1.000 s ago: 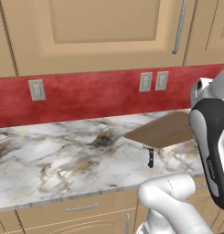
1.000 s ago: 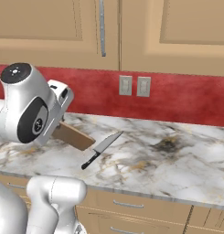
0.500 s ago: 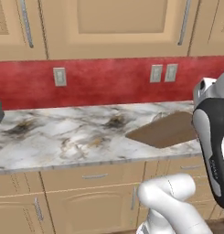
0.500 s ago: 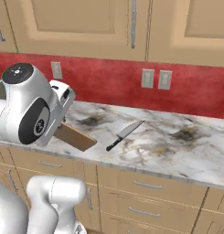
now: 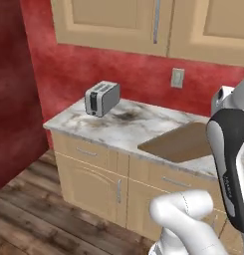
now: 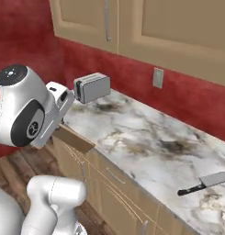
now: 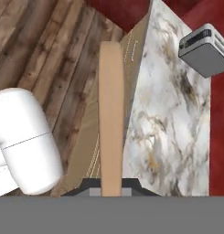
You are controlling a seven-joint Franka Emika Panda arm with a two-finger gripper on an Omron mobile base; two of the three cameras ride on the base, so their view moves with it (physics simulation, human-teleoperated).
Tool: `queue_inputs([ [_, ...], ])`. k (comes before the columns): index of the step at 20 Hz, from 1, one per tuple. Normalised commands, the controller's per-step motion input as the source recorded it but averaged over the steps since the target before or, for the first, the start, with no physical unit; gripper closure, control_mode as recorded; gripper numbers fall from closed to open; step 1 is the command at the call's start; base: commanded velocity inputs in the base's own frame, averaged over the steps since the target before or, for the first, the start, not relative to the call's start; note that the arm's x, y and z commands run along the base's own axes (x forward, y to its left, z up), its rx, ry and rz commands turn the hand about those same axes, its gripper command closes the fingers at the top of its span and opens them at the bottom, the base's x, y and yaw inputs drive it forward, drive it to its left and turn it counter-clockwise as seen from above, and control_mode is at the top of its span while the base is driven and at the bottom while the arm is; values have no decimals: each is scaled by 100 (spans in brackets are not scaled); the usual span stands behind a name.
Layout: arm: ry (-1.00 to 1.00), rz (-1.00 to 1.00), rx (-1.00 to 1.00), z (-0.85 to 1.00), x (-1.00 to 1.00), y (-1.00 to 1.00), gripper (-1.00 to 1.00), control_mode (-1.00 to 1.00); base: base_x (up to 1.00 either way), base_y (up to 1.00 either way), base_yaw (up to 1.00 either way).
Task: Move the cutting board and knife to the sink. Then move spray from the cabinet to the counter.
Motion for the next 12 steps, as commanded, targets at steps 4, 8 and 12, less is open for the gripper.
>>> queue_inputs([
  [4,0,0,0,0,0,0,100,100,0,31,94],
  [8,0,0,0,0,0,0,100,100,0,24,97],
  [12,0,0,0,0,0,0,100,100,0,14,100],
])
